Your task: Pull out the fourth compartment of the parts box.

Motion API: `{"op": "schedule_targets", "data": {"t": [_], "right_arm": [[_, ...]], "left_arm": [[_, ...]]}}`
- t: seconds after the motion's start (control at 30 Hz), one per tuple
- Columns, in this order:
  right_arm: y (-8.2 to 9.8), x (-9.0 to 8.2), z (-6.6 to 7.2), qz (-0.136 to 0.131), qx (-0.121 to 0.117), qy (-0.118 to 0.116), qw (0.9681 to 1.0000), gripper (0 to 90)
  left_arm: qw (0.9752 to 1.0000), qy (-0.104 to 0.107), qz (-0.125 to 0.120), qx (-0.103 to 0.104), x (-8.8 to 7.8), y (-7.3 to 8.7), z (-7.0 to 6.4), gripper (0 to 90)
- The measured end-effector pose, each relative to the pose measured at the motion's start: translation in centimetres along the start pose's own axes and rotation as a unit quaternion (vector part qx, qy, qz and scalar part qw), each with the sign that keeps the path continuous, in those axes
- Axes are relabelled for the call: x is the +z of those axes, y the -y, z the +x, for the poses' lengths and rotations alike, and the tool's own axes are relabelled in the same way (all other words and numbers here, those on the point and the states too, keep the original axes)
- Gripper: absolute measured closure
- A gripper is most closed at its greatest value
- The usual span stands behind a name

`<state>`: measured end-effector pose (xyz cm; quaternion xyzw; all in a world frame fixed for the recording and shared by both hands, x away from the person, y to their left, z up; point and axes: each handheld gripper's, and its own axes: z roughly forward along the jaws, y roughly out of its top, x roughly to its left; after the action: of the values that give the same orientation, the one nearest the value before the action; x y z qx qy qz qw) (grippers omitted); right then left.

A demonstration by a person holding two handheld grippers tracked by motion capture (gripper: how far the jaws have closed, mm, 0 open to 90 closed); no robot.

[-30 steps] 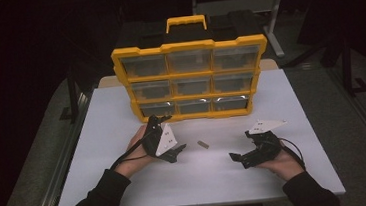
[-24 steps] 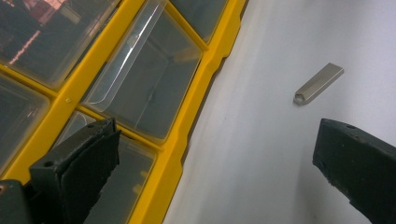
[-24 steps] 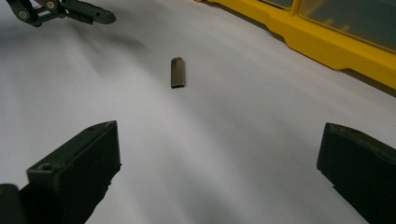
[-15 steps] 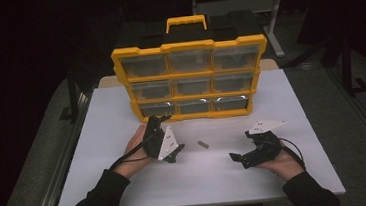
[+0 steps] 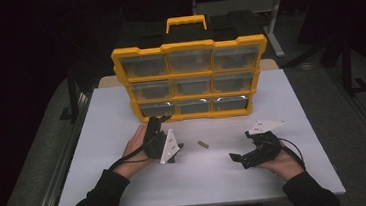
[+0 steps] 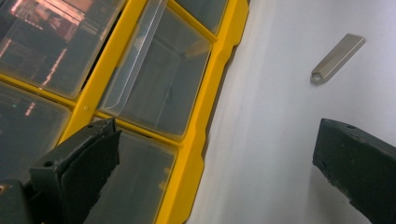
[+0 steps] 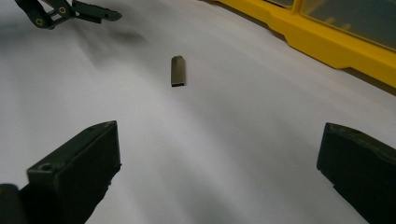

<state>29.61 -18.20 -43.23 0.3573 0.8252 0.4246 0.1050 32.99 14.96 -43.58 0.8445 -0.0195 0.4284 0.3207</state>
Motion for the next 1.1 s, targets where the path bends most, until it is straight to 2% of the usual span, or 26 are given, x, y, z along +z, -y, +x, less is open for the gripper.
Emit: {"op": "schedule_targets", "data": {"t": [0.37, 0.4, 0.6, 0.7, 1.1], "right_arm": [[0.02, 0.03, 0.02, 0.002, 0.000, -0.001, 1.0000, 0.0], [0.02, 0.04, 0.03, 0.002, 0.000, -0.001, 1.0000, 0.0], [0.02, 0.05, 0.03, 0.003, 0.000, 0.000, 1.0000, 0.0], [0.02, 0.06, 0.04, 0.003, 0.000, 0.000, 1.0000, 0.0], [0.04, 0.06, 0.05, 0.005, -0.003, 0.000, 1.0000, 0.0]], "left_arm": [[0.9995, -0.016, 0.000, 0.027, 0.07, 0.04, -0.30, 0.2], [0.9992, -0.019, 0.004, 0.035, 0.07, 0.06, -0.37, 0.2], [0.9981, -0.028, 0.007, 0.055, 0.09, 0.08, -0.54, 0.2], [0.9979, -0.030, 0.008, 0.057, 0.10, 0.10, -0.62, 0.2], [0.9949, -0.041, 0.017, 0.091, 0.07, 0.14, -0.85, 0.2]]}}
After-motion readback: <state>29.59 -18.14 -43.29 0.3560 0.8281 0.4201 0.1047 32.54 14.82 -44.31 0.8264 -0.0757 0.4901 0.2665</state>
